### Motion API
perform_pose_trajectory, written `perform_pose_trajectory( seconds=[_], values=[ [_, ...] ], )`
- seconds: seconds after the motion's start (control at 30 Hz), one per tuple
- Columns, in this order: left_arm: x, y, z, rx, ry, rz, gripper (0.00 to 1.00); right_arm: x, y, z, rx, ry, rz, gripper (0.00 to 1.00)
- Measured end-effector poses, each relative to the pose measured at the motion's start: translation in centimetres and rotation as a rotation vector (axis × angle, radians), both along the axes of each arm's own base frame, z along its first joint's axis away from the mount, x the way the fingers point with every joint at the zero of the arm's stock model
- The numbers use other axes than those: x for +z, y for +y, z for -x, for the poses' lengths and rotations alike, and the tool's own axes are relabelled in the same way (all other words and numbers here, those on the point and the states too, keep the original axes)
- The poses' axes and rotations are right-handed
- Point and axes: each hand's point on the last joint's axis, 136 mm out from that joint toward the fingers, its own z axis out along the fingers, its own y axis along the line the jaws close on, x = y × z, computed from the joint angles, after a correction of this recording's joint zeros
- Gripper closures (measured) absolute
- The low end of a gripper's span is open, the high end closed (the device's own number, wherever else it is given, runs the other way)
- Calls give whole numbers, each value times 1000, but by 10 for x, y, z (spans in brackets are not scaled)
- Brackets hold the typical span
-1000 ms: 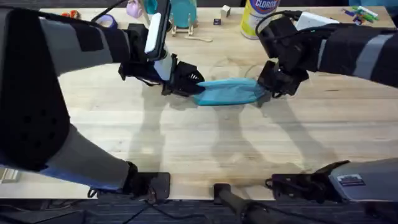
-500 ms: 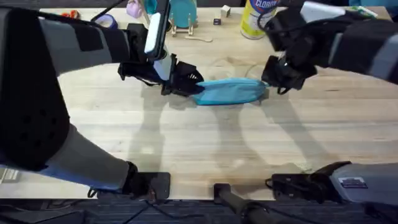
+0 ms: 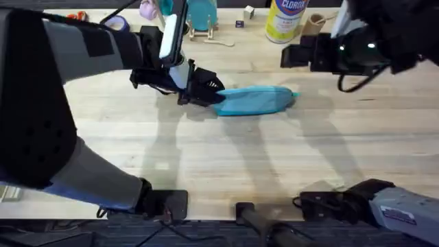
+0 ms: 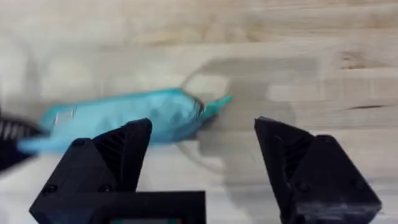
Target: Unzip the bag, pick up the pens from the table one at a time and place them inside, then zip the bag closed.
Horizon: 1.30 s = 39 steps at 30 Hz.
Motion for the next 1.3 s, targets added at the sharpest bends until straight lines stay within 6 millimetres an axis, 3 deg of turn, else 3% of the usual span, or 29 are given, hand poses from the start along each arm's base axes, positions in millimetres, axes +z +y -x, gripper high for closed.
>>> perform_pose_trajectory(
  seconds=[0.27, 0.53, 1.03, 1.07, 1.1, 1.27, 1.3],
  values=[
    [0, 0, 0, 0, 0, 0, 958, 8, 17, 45, 347, 81, 7, 5],
    [0, 0, 0, 0, 0, 0, 958, 13, 17, 78, 578, 118, 66, 5],
    [0, 0, 0, 0, 0, 0, 955, 11, 14, 90, 693, 142, 122, 4],
    [0, 0, 0, 0, -1, 0, 926, 11, 14, 90, 695, 143, 122, 4],
    [0, 0, 0, -2, -5, 0, 822, 11, 14, 90, 696, 142, 123, 5],
    [0, 0, 0, -1, -3, 1, 71, 11, 14, 90, 696, 143, 123, 5],
    [0, 0, 0, -2, -3, 1, 26, 11, 14, 90, 697, 143, 124, 5]
  ],
)
